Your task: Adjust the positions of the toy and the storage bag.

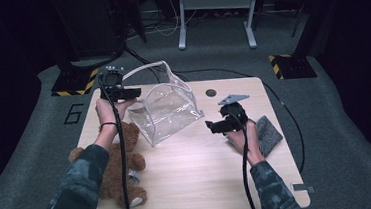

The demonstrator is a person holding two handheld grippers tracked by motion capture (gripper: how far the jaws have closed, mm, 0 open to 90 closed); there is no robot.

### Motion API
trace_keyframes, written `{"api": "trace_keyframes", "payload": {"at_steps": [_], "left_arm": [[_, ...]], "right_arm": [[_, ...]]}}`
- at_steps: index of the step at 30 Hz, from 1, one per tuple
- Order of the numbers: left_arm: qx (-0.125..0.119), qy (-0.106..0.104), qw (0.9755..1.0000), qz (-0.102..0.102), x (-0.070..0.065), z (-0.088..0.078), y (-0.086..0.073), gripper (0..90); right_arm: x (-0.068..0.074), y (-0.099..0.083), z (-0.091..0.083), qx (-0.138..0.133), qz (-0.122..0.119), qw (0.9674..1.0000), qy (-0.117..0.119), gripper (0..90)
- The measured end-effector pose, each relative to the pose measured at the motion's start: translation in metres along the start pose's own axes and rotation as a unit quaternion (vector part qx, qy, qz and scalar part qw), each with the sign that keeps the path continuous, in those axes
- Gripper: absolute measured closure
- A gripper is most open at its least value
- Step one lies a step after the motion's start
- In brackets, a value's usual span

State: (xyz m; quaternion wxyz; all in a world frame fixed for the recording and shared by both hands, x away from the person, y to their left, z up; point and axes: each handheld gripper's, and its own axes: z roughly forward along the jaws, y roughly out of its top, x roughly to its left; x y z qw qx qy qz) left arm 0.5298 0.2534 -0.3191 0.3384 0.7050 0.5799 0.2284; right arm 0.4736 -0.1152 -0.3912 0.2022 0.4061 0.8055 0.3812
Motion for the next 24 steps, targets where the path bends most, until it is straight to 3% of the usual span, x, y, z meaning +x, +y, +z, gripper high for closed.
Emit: {"api": "trace_keyframes", "payload": {"at_steps": [2, 5, 7, 8, 10, 12, 14, 15, 20, 21, 24], "left_arm": [[0.015, 0.016, 0.9996, -0.019, 0.005, 0.007, -0.002, 30.1], [0.049, 0.010, 0.9981, -0.036, 0.010, 0.018, -0.005, 30.3], [0.062, 0.000, 0.9970, -0.046, 0.012, 0.025, -0.008, 35.2], [0.059, 0.002, 0.9974, -0.040, 0.011, 0.025, -0.007, 38.3], [0.062, -0.008, 0.9974, -0.035, 0.007, 0.028, -0.008, 56.2], [0.060, -0.017, 0.9978, -0.024, 0.004, 0.030, -0.010, 66.5], [0.054, -0.021, 0.9983, -0.008, 0.002, 0.030, -0.011, 72.8], [0.052, -0.034, 0.9981, -0.007, 0.003, 0.031, -0.011, 75.7], [0.047, -0.067, 0.9964, 0.020, -0.003, 0.030, -0.013, 81.1], [0.046, -0.083, 0.9951, 0.029, -0.005, 0.030, -0.013, 81.4], [0.043, -0.099, 0.9929, 0.049, -0.010, 0.030, -0.014, 81.8]], "right_arm": [[-0.002, 0.011, 0.003, -0.005, 0.006, 1.0000, -0.001, 14.1], [-0.003, 0.024, 0.007, -0.008, 0.009, 0.9999, 0.005, 14.3], [-0.004, 0.032, 0.012, -0.003, 0.008, 0.9999, 0.006, 14.7], [-0.004, 0.034, 0.012, -0.007, 0.015, 0.9998, 0.005, 15.2], [-0.007, 0.038, 0.013, -0.009, 0.013, 0.9998, 0.007, 16.6], [-0.009, 0.042, 0.014, -0.012, 0.020, 0.9997, 0.009, 17.1], [-0.011, 0.046, 0.013, -0.016, 0.023, 0.9996, 0.005, 18.9], [-0.011, 0.046, 0.012, -0.016, 0.022, 0.9996, 0.003, 19.3], [-0.015, 0.049, 0.009, -0.020, 0.027, 0.9994, -0.001, 19.7], [-0.016, 0.049, 0.008, -0.020, 0.028, 0.9994, -0.002, 19.9], [-0.018, 0.050, 0.004, -0.025, 0.032, 0.9992, -0.004, 20.1]]}}
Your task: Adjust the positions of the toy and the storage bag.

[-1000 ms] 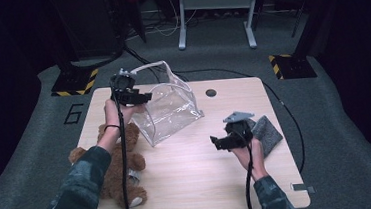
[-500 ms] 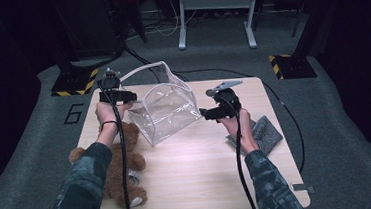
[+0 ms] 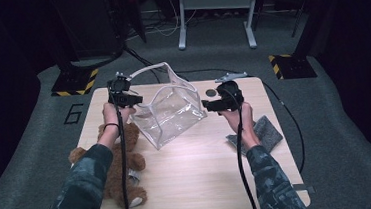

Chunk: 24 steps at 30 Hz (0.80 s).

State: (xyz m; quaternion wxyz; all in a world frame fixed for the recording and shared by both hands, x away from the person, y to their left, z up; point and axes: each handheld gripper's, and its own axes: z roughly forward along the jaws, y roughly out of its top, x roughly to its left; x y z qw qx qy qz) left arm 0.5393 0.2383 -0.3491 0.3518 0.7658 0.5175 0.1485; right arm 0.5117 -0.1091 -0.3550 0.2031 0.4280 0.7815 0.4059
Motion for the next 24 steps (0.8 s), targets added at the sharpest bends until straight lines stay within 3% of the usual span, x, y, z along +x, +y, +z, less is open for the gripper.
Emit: {"api": "trace_keyframes", "payload": {"at_steps": [6, 12, 17, 24], "left_arm": [[0.003, -0.043, 0.9985, 0.033, -0.006, -0.001, -0.003, 81.9], [0.009, -0.071, 0.9964, 0.045, -0.012, 0.000, -0.005, 81.9], [0.014, -0.072, 0.9961, 0.049, -0.015, 0.000, -0.005, 81.7], [0.018, -0.062, 0.9971, 0.040, -0.014, -0.001, -0.006, 77.0]], "right_arm": [[-0.004, 0.003, -0.008, -0.009, 0.005, 0.9999, -0.008, 21.3], [-0.007, 0.010, -0.008, -0.017, 0.008, 0.9997, -0.013, 24.5], [-0.009, 0.019, 0.001, -0.013, 0.007, 0.9996, -0.023, 36.2], [-0.010, 0.035, 0.022, -0.011, 0.017, 0.9998, -0.004, 50.3]]}}
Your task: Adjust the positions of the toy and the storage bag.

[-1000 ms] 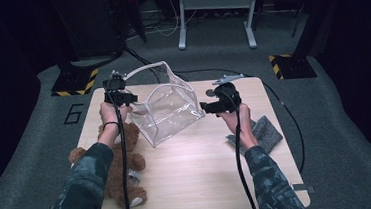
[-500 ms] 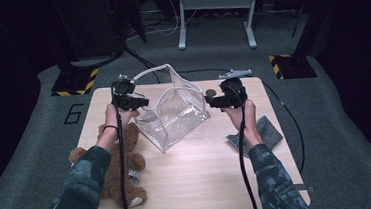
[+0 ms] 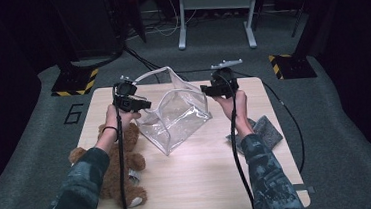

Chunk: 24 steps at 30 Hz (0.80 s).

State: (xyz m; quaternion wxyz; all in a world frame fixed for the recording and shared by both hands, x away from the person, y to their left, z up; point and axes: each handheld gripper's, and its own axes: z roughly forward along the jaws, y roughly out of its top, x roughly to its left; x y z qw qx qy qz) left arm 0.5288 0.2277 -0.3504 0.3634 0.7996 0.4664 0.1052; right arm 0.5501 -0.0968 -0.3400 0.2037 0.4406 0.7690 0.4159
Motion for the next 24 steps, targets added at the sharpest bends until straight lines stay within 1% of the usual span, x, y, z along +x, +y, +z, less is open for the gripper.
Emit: {"api": "trace_keyframes", "payload": {"at_steps": [1, 3, 4, 5, 6, 7, 8, 9, 10, 12, 13, 16, 17, 18, 20, 21, 22, 23, 24], "left_arm": [[0.003, 0.008, 1.0000, 0.002, -0.001, 0.000, 0.000, 73.9], [0.008, 0.013, 0.9999, -0.002, -0.002, -0.001, 0.001, 67.9], [0.013, 0.021, 0.9997, -0.008, -0.001, -0.002, 0.001, 63.8], [0.014, 0.023, 0.9995, -0.016, -0.001, -0.002, 0.001, 59.9], [0.015, 0.023, 0.9995, -0.018, 0.000, -0.002, 0.001, 58.9], [0.022, 0.030, 0.9990, -0.025, 0.001, -0.002, 0.000, 58.5], [0.027, 0.032, 0.9988, -0.028, 0.002, -0.002, 0.000, 60.0], [0.032, 0.033, 0.9984, -0.032, 0.002, -0.002, -0.001, 64.4], [0.035, 0.038, 0.9982, -0.029, 0.003, -0.002, -0.002, 67.8], [0.040, 0.045, 0.9976, -0.034, 0.002, -0.002, -0.001, 74.4], [0.041, 0.051, 0.9972, -0.034, 0.002, -0.002, -0.001, 76.1], [0.048, 0.066, 0.9961, -0.031, 0.003, -0.002, 0.003, 77.6], [0.053, 0.073, 0.9954, -0.032, 0.002, -0.002, 0.004, 77.9], [0.054, 0.079, 0.9951, -0.026, 0.003, -0.001, 0.005, 78.0], [0.059, 0.084, 0.9943, -0.027, 0.004, -0.001, 0.006, 78.0], [0.059, 0.090, 0.9938, -0.029, 0.004, 0.001, 0.006, 77.9], [0.060, 0.093, 0.9935, -0.028, 0.005, 0.001, 0.006, 77.9], [0.061, 0.092, 0.9935, -0.027, 0.006, 0.002, 0.007, 77.9], [0.063, 0.095, 0.9931, -0.025, 0.005, 0.003, 0.007, 77.8]], "right_arm": [[0.001, 0.002, 0.003, 0.000, 0.004, 0.9999, 0.010, 50.9], [0.004, 0.004, 0.008, 0.004, -0.007, 1.0000, -0.005, 56.3], [0.006, 0.004, 0.011, 0.011, -0.009, 0.9999, -0.005, 57.0], [0.009, 0.004, 0.016, 0.023, -0.015, 0.9995, -0.016, 61.8], [0.010, 0.003, 0.018, 0.028, -0.015, 0.9993, -0.021, 67.5], [0.010, 0.003, 0.019, 0.029, -0.008, 0.9994, -0.015, 70.5], [0.011, 0.002, 0.019, 0.028, -0.010, 0.9994, -0.014, 79.2], [0.012, 0.002, 0.018, 0.025, -0.012, 0.9995, -0.016, 85.0], [0.014, 0.001, 0.018, 0.025, -0.016, 0.9993, -0.022, 85.8], [0.016, 0.000, 0.014, 0.025, -0.023, 0.9991, -0.024, 87.4], [0.018, 0.000, 0.012, 0.029, -0.024, 0.9989, -0.029, 87.6], [0.017, -0.005, 0.002, 0.035, -0.032, 0.9983, -0.034, 87.9], [0.016, -0.007, -0.002, 0.038, -0.024, 0.9985, -0.033, 87.9], [0.014, -0.010, -0.008, 0.039, -0.020, 0.9986, -0.029, 88.0], [0.012, -0.017, -0.017, 0.039, -0.009, 0.9989, -0.024, 88.0], [0.011, -0.020, -0.023, 0.039, -0.010, 0.9990, -0.020, 88.0], [0.011, -0.026, -0.030, 0.039, -0.006, 0.9991, -0.016, 88.0], [0.010, -0.029, -0.034, 0.039, -0.007, 0.9991, -0.013, 88.1], [0.010, -0.034, -0.041, 0.041, -0.005, 0.9991, -0.006, 88.1]]}}
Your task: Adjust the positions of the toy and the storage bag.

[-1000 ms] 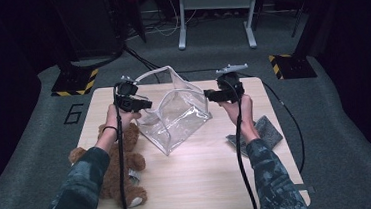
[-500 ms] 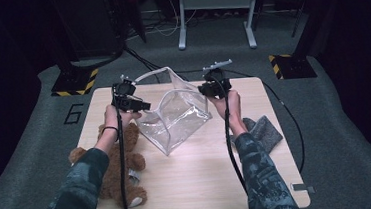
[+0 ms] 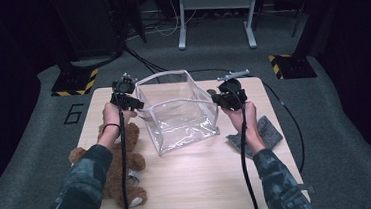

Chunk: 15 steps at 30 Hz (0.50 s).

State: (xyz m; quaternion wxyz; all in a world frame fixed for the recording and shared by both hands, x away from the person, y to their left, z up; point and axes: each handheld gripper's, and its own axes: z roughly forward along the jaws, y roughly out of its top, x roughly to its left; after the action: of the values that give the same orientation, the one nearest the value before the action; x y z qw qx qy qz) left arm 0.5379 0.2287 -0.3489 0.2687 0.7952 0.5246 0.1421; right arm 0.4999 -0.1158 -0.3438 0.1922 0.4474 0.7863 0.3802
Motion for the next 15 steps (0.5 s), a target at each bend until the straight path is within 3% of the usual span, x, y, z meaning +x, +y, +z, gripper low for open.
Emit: {"api": "trace_keyframes", "payload": {"at_steps": [4, 6, 10, 11, 13, 15], "left_arm": [[-0.004, 0.007, 1.0000, 0.000, -0.002, 0.002, 0.002, 75.5], [-0.005, 0.013, 0.9998, -0.012, -0.003, 0.002, 0.002, 66.8], [-0.007, 0.012, 0.9995, -0.027, 0.001, 0.003, 0.003, 47.7], [-0.006, 0.012, 0.9995, -0.029, 0.001, 0.003, 0.003, 46.2], [-0.003, 0.006, 0.9992, -0.038, 0.000, 0.006, 0.003, 45.4], [-0.001, -0.001, 0.9991, -0.042, 0.000, 0.008, 0.003, 48.9]], "right_arm": [[0.005, -0.011, -0.013, 0.004, 0.010, 0.9998, 0.015, 88.0], [0.007, -0.011, -0.015, 0.003, 0.003, 0.9998, 0.017, 85.7], [0.004, -0.001, -0.014, -0.014, -0.003, 0.9996, 0.024, 66.9], [0.004, 0.003, -0.012, -0.019, -0.006, 0.9997, 0.017, 64.6], [0.005, 0.011, -0.006, -0.015, -0.004, 0.9996, 0.024, 59.0], [0.007, 0.019, 0.001, -0.012, -0.012, 0.9997, 0.017, 56.8]]}}
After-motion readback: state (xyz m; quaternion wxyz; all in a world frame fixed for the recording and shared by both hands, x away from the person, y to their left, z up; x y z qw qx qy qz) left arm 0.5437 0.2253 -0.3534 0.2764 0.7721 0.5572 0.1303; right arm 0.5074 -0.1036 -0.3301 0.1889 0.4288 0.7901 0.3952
